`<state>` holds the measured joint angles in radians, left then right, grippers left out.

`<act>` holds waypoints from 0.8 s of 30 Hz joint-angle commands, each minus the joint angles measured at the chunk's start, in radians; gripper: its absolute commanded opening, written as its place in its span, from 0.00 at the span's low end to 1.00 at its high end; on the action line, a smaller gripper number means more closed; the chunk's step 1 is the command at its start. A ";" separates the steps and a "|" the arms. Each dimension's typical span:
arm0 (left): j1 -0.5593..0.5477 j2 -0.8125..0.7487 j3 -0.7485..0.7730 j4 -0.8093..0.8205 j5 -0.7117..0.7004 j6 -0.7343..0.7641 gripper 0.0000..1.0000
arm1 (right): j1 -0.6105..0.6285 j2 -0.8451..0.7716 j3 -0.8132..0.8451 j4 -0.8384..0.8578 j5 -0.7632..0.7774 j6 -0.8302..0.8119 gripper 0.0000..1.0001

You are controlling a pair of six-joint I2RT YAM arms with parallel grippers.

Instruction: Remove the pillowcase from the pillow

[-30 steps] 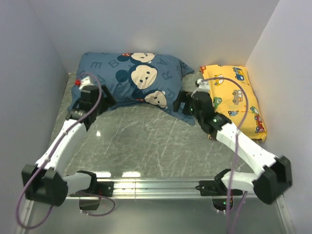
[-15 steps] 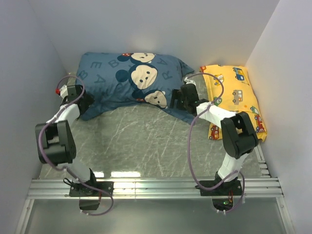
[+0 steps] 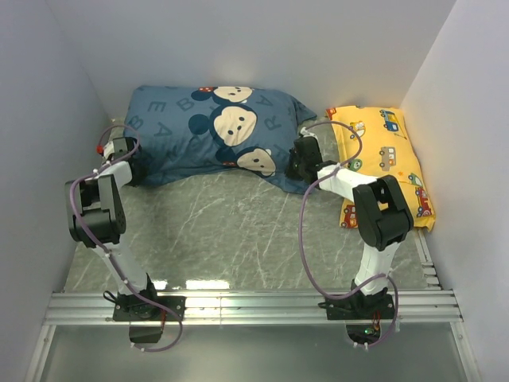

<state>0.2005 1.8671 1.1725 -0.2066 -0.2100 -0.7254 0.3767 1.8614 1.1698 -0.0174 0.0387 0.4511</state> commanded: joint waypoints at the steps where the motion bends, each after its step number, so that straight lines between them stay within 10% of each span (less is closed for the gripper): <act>1: 0.005 -0.043 0.026 0.000 -0.003 -0.005 0.00 | 0.001 -0.024 0.060 -0.007 0.030 0.014 0.01; 17: 0.004 -0.800 0.182 -0.246 -0.111 0.109 0.01 | 0.010 -0.603 0.193 -0.309 -0.002 -0.061 0.00; 24: 0.004 -0.772 0.346 -0.300 -0.028 0.155 0.00 | 0.014 -0.702 0.246 -0.368 0.055 -0.060 0.00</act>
<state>0.1932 1.0145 1.4670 -0.5114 -0.2459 -0.6140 0.3965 1.1522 1.3895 -0.3771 0.0330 0.4065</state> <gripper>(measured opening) 0.015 0.041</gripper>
